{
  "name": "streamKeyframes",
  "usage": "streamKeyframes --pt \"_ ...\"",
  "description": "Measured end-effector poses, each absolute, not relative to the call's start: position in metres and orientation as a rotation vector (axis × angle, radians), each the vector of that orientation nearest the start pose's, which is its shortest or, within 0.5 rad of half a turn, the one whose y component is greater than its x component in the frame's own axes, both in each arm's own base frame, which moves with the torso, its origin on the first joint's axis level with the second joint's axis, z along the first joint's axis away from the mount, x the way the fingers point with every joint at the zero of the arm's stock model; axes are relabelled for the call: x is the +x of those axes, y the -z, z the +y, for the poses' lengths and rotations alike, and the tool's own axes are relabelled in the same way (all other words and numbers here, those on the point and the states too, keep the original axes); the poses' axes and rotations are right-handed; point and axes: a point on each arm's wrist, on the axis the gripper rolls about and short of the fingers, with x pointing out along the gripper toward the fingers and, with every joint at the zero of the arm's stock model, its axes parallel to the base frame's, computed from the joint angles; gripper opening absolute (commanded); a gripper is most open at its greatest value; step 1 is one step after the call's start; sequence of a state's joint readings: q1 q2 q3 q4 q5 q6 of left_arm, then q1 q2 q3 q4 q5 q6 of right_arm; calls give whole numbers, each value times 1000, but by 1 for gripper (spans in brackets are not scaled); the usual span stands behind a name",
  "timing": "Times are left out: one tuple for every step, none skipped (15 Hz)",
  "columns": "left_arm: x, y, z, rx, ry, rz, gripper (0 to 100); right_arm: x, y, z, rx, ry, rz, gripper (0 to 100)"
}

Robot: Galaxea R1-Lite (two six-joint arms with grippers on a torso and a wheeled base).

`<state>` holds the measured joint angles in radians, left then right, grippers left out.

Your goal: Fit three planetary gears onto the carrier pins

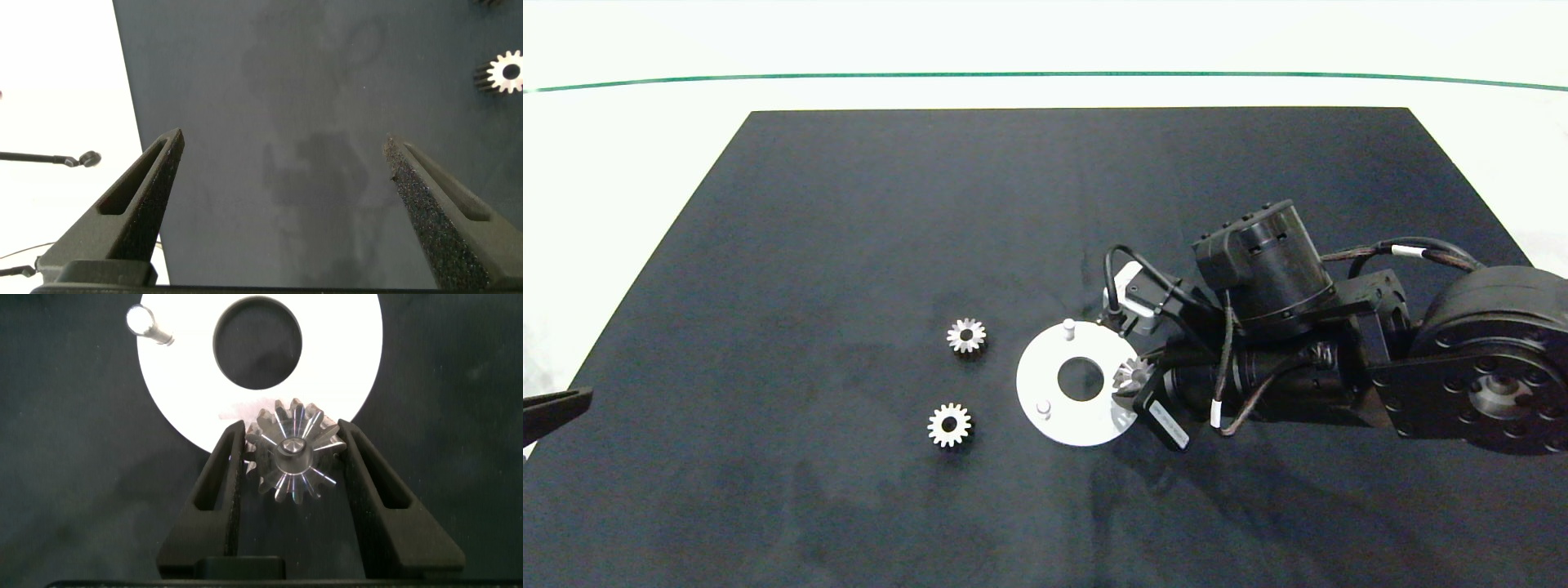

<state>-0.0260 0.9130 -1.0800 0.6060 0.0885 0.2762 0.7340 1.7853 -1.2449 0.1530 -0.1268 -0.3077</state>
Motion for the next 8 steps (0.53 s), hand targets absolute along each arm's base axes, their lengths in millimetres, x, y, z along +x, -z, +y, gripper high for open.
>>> streamKeyframes --pt "69 -297 0 297 -1 444 100 248 -202 219 -583 -681 552 25" --pt "69 -297 0 297 -1 444 100 248 -202 219 -583 -681 553 25" --pt "69 -297 0 297 1 444 100 248 -202 219 -582 -678 554 25" --pt "69 -297 0 297 1 444 100 249 -202 218 -581 -676 556 25" --pt "69 -297 0 298 1 444 100 250 -202 217 -580 -673 556 25" --pt "69 -297 0 299 1 444 100 250 -202 217 -578 -670 556 25" --pt "69 -297 0 298 1 444 100 251 -202 216 -577 -668 557 25" --pt "69 -297 0 298 1 445 100 251 -202 216 -577 -667 557 25"
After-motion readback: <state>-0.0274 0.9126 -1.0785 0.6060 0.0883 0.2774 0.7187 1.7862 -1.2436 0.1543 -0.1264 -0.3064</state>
